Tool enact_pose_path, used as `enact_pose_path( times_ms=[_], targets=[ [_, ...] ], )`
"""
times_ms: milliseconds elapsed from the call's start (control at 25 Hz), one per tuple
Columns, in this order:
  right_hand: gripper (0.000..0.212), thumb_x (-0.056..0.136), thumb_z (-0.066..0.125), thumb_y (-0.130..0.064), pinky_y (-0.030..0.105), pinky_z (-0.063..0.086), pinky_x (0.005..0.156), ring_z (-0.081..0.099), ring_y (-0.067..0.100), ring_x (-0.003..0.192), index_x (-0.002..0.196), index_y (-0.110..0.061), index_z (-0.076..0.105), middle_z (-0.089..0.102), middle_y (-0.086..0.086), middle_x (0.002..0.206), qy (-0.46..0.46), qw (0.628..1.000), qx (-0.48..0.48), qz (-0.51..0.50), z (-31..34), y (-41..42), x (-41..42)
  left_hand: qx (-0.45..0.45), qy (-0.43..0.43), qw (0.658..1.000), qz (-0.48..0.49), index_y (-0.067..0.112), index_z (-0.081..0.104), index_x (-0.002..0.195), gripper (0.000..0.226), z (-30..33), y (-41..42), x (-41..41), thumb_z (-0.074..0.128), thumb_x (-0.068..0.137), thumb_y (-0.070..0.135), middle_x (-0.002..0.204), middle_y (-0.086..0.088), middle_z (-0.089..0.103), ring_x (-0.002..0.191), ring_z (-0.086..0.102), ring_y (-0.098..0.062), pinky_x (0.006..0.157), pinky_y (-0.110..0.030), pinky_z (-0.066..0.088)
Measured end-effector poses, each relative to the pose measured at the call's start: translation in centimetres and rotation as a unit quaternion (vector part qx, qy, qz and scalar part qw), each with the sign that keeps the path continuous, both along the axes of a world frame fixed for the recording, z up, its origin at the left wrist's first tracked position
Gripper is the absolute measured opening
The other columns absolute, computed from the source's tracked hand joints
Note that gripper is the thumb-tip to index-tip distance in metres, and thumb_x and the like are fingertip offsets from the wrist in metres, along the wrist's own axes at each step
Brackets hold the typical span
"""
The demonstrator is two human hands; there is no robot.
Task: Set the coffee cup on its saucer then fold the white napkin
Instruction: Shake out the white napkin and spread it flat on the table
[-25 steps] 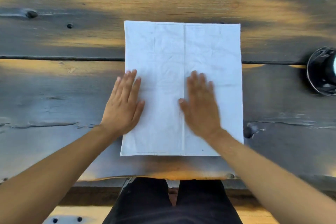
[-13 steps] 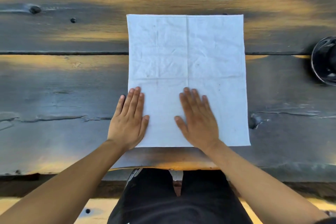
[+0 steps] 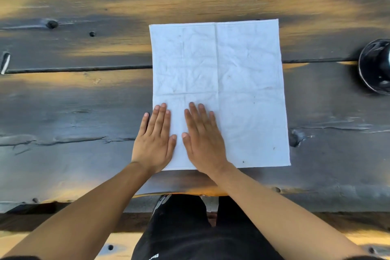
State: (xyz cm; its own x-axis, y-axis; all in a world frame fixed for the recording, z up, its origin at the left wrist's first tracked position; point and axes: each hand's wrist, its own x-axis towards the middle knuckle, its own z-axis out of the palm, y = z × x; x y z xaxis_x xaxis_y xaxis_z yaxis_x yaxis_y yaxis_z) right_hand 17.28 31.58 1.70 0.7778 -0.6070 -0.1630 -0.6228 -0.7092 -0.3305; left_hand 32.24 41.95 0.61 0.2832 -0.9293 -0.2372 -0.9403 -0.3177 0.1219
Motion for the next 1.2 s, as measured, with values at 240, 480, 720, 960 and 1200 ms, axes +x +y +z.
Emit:
enact_pose_path(
  times_ms=[240, 480, 720, 960, 1200],
  targets=[
    [0.059, 0.106, 0.032, -0.040, 0.051, 0.015, 0.125, 0.005, 0.027, 0.157, 0.160, -0.018, 0.022, 0.013, 0.004, 0.169, 0.042, 0.996, -0.051, 0.054, -1.3, -1.7, -2.9, 0.000, 0.005, 1.000, -0.002, 0.001, 0.006, 0.159, 0.069, 0.0, 0.0, 0.0, 0.019, 0.105, 0.040, 0.170, -0.014, 0.000, 0.157, -0.002, -0.027, 0.126, -0.052, 0.011],
    [0.069, 0.104, 0.025, -0.047, 0.050, 0.012, 0.126, -0.003, 0.025, 0.157, 0.161, -0.012, 0.009, 0.001, 0.006, 0.170, 0.111, 0.990, -0.059, -0.064, -0.5, -8.8, -15.2, 0.006, 0.000, 1.000, -0.007, 0.001, 0.005, 0.159, 0.069, 0.1, 0.1, 0.1, 0.019, 0.105, 0.040, 0.170, -0.014, -0.002, 0.157, -0.003, -0.027, 0.126, -0.052, 0.011],
    [0.072, 0.104, 0.025, -0.048, 0.045, 0.005, 0.127, -0.007, 0.023, 0.157, 0.160, -0.009, 0.003, -0.006, 0.006, 0.170, 0.129, 0.989, -0.044, -0.064, -0.6, -9.0, -15.7, 0.030, -0.008, 1.000, -0.001, 0.002, 0.000, 0.159, 0.070, 0.2, 0.0, 0.0, 0.019, 0.105, 0.042, 0.170, -0.013, -0.006, 0.157, -0.007, -0.026, 0.127, -0.051, 0.009],
    [0.066, 0.104, 0.027, -0.044, 0.041, 0.000, 0.127, -0.013, 0.016, 0.156, 0.161, -0.015, 0.007, -0.006, 0.000, 0.170, 0.088, 0.991, 0.032, -0.091, 0.9, -9.1, -15.1, 0.057, 0.012, 0.998, 0.014, 0.009, 0.000, 0.161, 0.069, 1.7, 0.3, 0.1, 0.016, 0.105, 0.047, 0.170, -0.008, -0.009, 0.157, -0.011, -0.022, 0.126, -0.050, 0.004],
    [0.038, 0.094, 0.054, -0.016, 0.043, 0.039, 0.114, 0.039, 0.029, 0.139, 0.130, -0.006, 0.059, 0.045, 0.009, 0.150, 0.004, 0.983, 0.046, -0.177, 2.9, -11.0, -11.9, 0.047, 0.031, 0.995, 0.085, 0.006, 0.041, 0.147, 0.060, 3.8, -1.8, 0.2, 0.024, 0.101, 0.041, 0.160, -0.016, 0.034, 0.149, 0.029, -0.034, 0.124, -0.053, 0.020]
  ],
)
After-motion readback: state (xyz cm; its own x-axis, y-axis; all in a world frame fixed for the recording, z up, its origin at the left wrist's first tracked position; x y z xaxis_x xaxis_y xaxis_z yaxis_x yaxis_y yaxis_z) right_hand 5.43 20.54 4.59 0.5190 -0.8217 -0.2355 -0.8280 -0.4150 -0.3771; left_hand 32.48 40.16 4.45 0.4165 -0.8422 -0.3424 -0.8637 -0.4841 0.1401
